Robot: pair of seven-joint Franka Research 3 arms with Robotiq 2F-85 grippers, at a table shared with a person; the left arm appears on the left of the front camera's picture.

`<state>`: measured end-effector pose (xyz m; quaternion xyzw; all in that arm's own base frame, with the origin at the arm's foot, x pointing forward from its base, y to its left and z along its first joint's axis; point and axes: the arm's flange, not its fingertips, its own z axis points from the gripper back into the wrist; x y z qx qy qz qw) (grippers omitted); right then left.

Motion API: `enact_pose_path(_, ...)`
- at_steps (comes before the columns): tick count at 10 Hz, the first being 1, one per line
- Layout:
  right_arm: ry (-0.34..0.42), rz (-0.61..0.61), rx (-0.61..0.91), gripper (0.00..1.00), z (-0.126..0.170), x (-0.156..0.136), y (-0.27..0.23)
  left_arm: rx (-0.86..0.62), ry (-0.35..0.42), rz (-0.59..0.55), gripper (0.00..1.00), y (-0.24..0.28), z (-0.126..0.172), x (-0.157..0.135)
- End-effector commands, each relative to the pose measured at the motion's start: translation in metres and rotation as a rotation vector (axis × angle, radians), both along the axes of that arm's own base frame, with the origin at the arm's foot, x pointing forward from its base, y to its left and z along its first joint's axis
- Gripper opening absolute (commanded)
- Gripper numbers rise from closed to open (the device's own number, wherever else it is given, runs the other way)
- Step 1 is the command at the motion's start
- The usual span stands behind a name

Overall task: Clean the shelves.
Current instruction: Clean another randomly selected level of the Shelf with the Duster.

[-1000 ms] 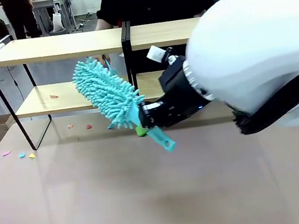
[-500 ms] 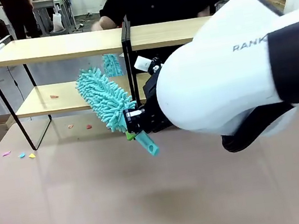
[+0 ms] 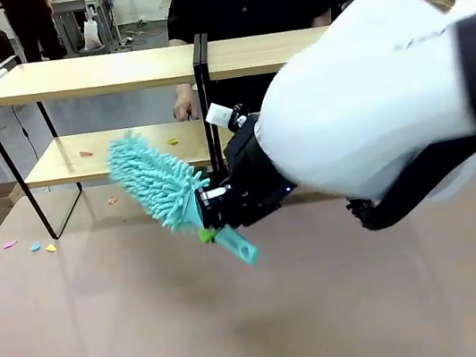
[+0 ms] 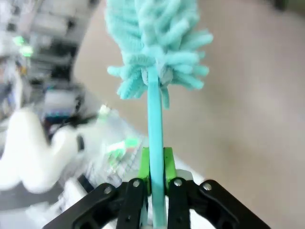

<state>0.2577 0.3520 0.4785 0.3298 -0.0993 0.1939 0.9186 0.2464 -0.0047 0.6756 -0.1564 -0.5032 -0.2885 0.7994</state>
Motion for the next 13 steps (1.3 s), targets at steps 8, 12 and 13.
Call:
enact_pose_path(8, -0.05, -0.117, 0.0, 0.12, 0.017, 0.016, -0.036, -0.007, -0.006, -0.007, 1.0, 0.0, -0.001, 0.0)
enact_pose_path(12, -0.226, -0.227, -0.091, 0.12, 0.0, 0.055, 0.004, -0.007, -0.006, -0.007, 1.0, 0.0, -0.001, 0.0)
enact_pose_path(13, -0.25, -0.243, -0.09, 0.12, -0.002, 0.061, 0.019, -0.007, -0.006, -0.007, 1.0, 0.0, -0.001, 0.0)
